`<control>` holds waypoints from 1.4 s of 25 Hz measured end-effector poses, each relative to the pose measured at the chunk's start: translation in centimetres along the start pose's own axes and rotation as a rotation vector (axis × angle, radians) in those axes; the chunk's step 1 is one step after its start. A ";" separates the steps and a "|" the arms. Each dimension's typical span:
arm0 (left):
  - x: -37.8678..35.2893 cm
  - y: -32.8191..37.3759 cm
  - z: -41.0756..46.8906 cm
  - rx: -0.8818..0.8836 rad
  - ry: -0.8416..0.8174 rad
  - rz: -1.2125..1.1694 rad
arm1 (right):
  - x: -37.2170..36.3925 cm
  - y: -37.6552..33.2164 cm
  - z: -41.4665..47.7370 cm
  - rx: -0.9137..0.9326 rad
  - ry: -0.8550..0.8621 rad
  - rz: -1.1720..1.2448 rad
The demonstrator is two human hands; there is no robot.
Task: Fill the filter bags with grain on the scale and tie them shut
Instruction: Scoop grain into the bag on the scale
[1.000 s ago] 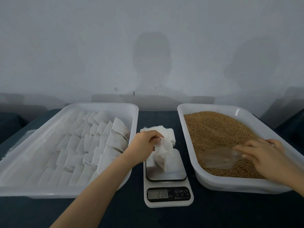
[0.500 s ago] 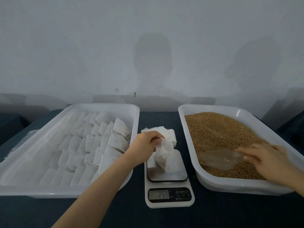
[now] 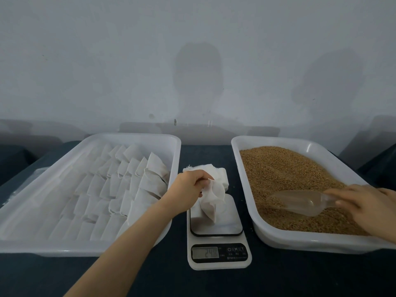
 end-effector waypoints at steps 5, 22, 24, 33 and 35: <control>0.0 0.1 -0.1 -0.011 0.002 -0.009 | 0.4 0.5 -0.1 -0.017 0.067 -0.088; 0.0 -0.1 0.2 -0.027 -0.005 0.032 | 4.8 -4.8 -1.6 0.087 0.012 0.192; 0.0 -0.2 0.3 -0.030 -0.010 0.044 | 6.3 -8.3 -1.6 0.150 0.028 0.185; -0.1 -0.3 0.5 -0.061 -0.017 0.013 | 7.2 -15.3 0.2 0.278 -0.016 -0.011; -0.1 -0.3 0.4 -0.064 -0.014 0.020 | 7.3 -15.8 0.3 0.281 0.011 -0.083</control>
Point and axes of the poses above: each hand's wrist, its own z-axis towards the middle knuckle, its own x-axis out of the back of the hand, y = z × x, the point moved 3 cm from there along z, towards the middle knuckle, and after that the axes turned 13 degrees about -y, right-handed, at the moved point
